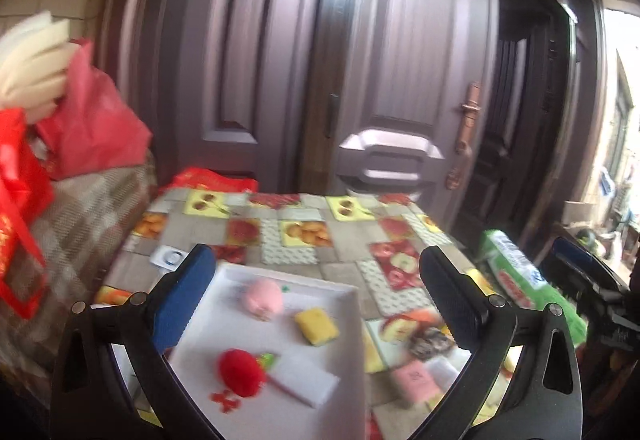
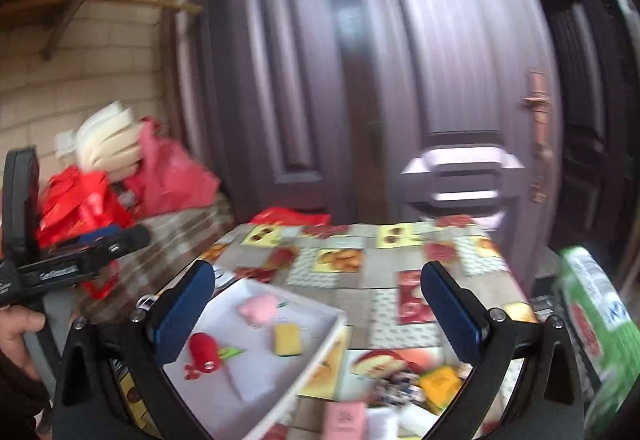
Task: Organize soft objects
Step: 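Move both grippers back toward the remaining items on the table, then grasp the pale yellow hexagonal foam with the right gripper while the left grasps the white sock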
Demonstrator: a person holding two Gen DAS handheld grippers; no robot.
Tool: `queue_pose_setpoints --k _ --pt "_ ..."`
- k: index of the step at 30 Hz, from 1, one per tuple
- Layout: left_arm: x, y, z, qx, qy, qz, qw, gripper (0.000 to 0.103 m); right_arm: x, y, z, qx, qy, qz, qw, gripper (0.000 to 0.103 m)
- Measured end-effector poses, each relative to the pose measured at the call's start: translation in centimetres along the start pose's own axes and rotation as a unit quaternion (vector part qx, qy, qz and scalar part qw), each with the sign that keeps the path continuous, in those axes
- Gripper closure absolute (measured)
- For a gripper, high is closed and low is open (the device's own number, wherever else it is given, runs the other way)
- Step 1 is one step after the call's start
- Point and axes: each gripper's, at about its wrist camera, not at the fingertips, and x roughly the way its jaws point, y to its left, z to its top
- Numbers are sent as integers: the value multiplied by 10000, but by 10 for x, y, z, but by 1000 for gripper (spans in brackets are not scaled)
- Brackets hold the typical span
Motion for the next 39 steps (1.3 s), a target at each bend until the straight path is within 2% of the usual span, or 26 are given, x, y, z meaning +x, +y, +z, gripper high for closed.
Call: queue_pose_setpoints --k 4,10,16,24,29,32,36,39 --pt "3 -16 -5 100 162 88 9998 0 -24 -34 -3 413 -74 -610 9973 0" --pt "8 -36 -18 145 408 -166 9989 0 -56 -80 -11 807 -223 -1416 9864 0" --pt "15 -50 -31 138 566 -252 9980 0 -73 -102 -17 937 -168 -1683 9811 0" --pt "35 -76 -51 297 852 -316 9954 0 -77 -127 -29 1001 110 -1742 9796 0" --pt "60 -100 -74 466 1365 -539 9881 0 -73 -161 -50 1289 675 -1792 9730 0" --pt "81 -123 -97 727 1873 -673 9773 0 -65 -179 -66 1187 1138 -1952 9669 0" --pt "100 -144 -130 907 2436 -866 9617 1 -43 -192 -97 865 1895 -1749 9623 0" --pt "108 -157 -149 1041 2661 -944 9537 1 -23 -200 -126 798 2474 -1493 9540 0"
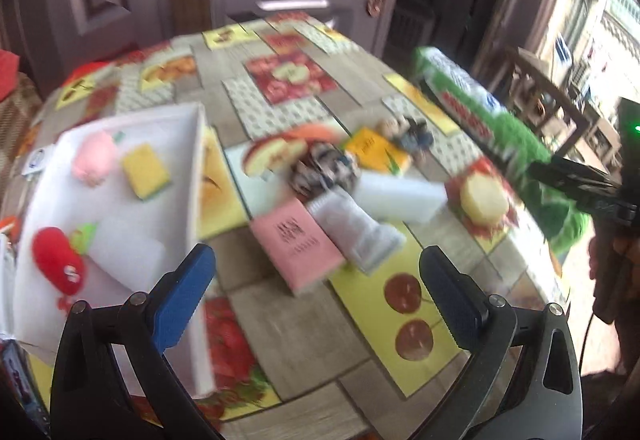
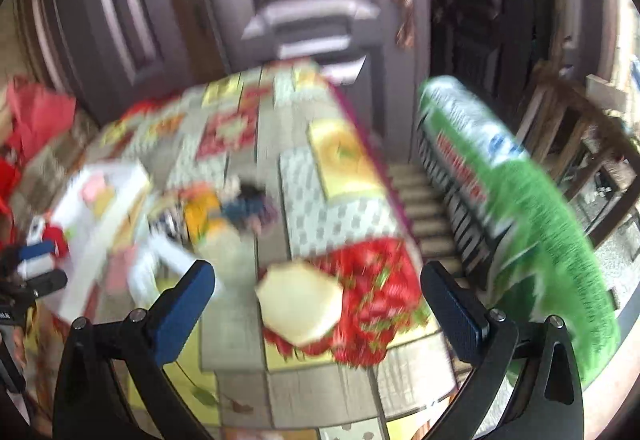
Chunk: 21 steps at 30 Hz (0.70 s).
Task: Organize soft objects
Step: 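Grasp the pale yellow hexagonal foam with the right gripper while the left grasps the white sock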
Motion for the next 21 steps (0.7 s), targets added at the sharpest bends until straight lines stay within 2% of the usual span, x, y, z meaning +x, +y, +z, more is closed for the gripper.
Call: queue_pose_setpoints --k 3,8,10,11,14,18,21 --pt "14 -7 -2 64 159 -55 9998 1 28 5 -11 -309 378 9 9988 0" --pt "29 -1 0 -137 364 124 9992 1 57 18 -15 -680 579 106 9960 1" --pt "36 2 3 -223 417 225 9986 1 68 20 -16 -826 655 78 9944 16" --pt "38 3 4 -236 437 251 9985 1 72 22 -17 -886 712 106 9935 38" --pt "44 -2 8 -89 447 294 9985 1 75 22 -20 -1001 715 240 9921 41" --pt "51 -11 15 135 433 145 9989 1 72 18 -19 -1006 671 367 9920 42" --pt "60 -18 21 248 480 33 9985 7 71 13 -18 -872 647 391 9933 42"
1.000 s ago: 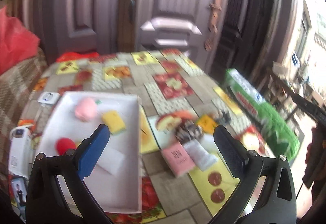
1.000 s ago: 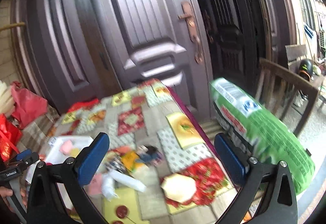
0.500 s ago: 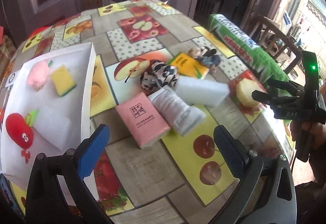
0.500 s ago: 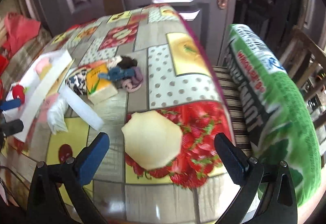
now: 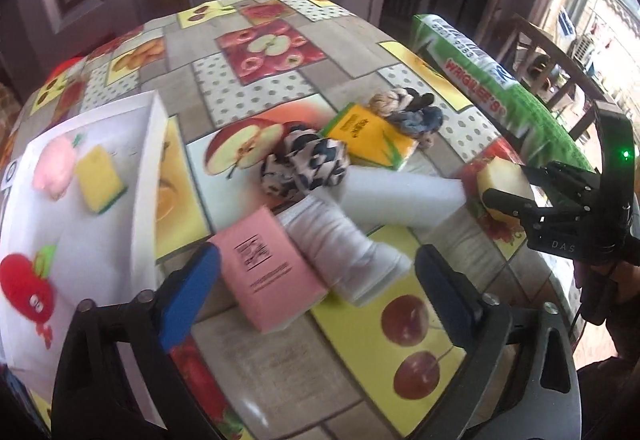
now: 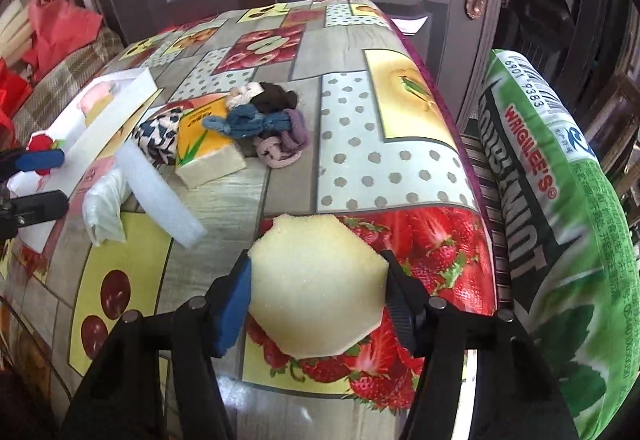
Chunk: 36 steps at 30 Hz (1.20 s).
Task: Organize soft objects
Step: 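Grasp the pale yellow hexagonal foam with the right gripper while the left grasps the white sock, then carry the pale foam and white sock over the white tray with both grippers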
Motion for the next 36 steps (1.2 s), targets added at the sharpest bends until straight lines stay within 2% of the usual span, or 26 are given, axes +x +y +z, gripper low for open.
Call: queue_pose_setpoints --k 4,8,10,11,13,20,26,32,36 --pt "13 -17 3 449 28 163 9989 10 2 -8 0 232 -8 49 9997 42" --pt "34 -36 -1 1208 247 727 9897 12 2 -11 1 310 -27 80 9995 42" --pt "38 -36 -6 1272 313 619 9895 47 2 -10 2 336 -40 102 9994 42" --pt "36 -36 -7 1277 256 595 9897 48 1 -10 2 340 -50 105 9994 42" --pt "30 -33 -7 1200 172 401 9918 60 0 -10 2 361 -80 134 9992 42" --pt "-7 -14 -3 569 -303 79 9979 61 -19 -6 9 373 -355 164 9985 42" --pt "-49 -4 -4 247 -799 -14 9965 61 -50 1 20 473 -836 391 9946 42" --pt "-110 7 8 33 -1573 66 9875 61 -97 18 39 384 -1493 573 9864 42" --pt "-161 25 15 -181 -2202 273 9749 61 -130 31 52 291 -1961 666 9779 42"
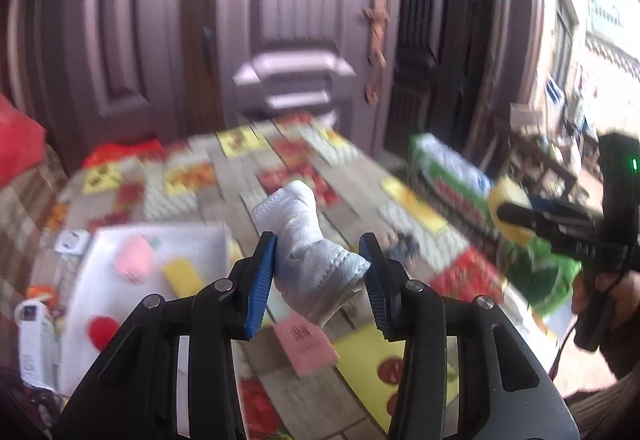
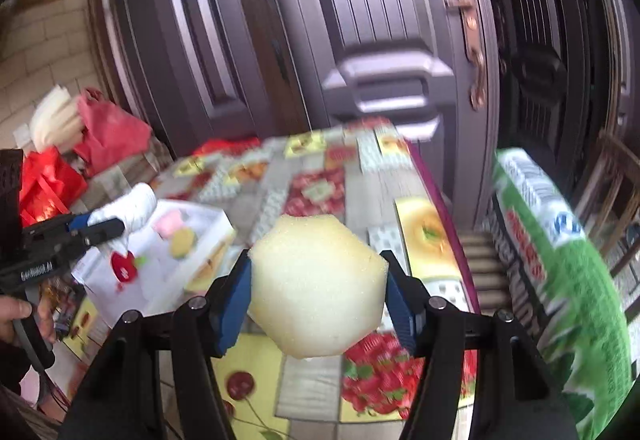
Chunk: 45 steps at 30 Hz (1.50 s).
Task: Organize soft objects
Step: 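Carry the pale foam and white sock over the white tray with both grippers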
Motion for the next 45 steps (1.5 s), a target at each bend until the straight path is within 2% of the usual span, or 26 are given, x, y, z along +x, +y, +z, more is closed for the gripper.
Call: queue_pose_setpoints --k 2,6,12,29,45 --pt "-19 13 9 -106 -235 201 9995 61 -10 6 6 -6 -179 45 9998 42" --pt "-41 32 10 -227 -406 591 9972 61 -26 20 21 7 -514 185 9985 42" --pt "-52 42 -7 -336 -321 620 9970 61 -40 40 38 -94 -899 219 9957 42" --pt "-93 88 -30 -597 -472 785 9940 61 -42 93 42 -279 -1030 255 9940 41" --pt "-115 133 -34 -742 -637 944 9907 61 -31 147 54 -560 -1182 422 9905 41"
